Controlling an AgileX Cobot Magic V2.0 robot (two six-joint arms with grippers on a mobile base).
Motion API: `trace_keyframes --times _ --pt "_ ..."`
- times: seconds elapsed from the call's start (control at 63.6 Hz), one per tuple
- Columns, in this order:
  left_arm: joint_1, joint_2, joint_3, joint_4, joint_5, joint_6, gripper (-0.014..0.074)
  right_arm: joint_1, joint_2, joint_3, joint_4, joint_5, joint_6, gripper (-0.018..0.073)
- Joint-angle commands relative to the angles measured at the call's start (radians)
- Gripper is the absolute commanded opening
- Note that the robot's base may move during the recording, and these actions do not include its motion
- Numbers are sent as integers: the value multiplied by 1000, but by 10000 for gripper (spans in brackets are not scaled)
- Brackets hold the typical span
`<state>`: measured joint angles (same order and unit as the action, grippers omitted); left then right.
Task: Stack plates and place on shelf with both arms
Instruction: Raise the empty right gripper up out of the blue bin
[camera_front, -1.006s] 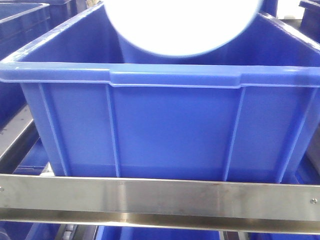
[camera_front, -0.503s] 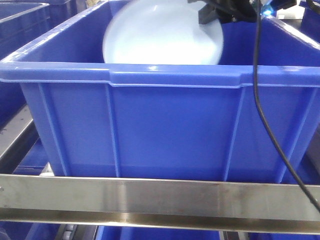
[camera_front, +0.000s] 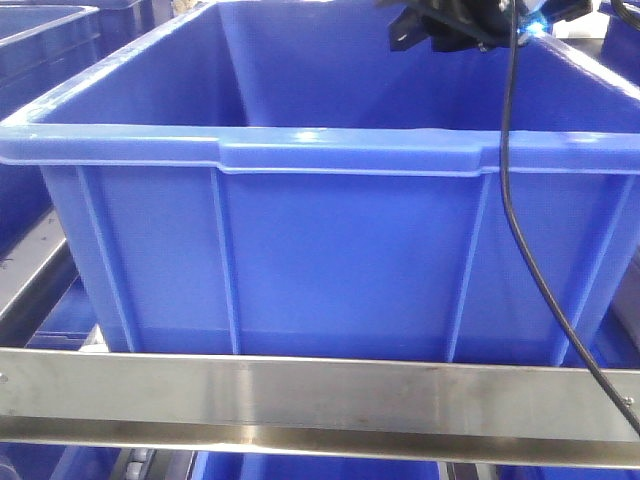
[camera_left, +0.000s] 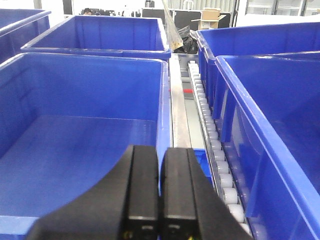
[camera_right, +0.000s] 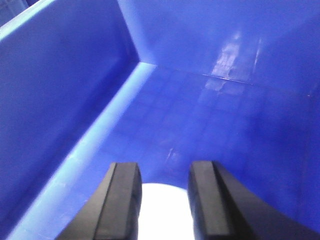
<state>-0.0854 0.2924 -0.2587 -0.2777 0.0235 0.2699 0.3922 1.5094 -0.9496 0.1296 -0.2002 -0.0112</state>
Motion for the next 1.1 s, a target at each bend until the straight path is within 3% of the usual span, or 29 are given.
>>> trace_keyframes --times 0.0,0.236,0.518,0.896,1.084 --pt "-5 6 -35 -10 -86 -4 80 -1 -41 -38 -7 -76 -3 368" --pt "-5 6 -35 -10 -86 -4 80 -6 -67 -38 -7 -75 -3 353" --pt "-5 6 -35 -10 -86 -4 80 -72 -168 35 -7 -80 -4 42" --pt "-5 6 -35 -10 -86 -4 80 -213 -469 255 -7 -71 -7 52" --pt "-5 6 -35 -10 -86 -4 80 -312 -658 358 -7 54 -7 52"
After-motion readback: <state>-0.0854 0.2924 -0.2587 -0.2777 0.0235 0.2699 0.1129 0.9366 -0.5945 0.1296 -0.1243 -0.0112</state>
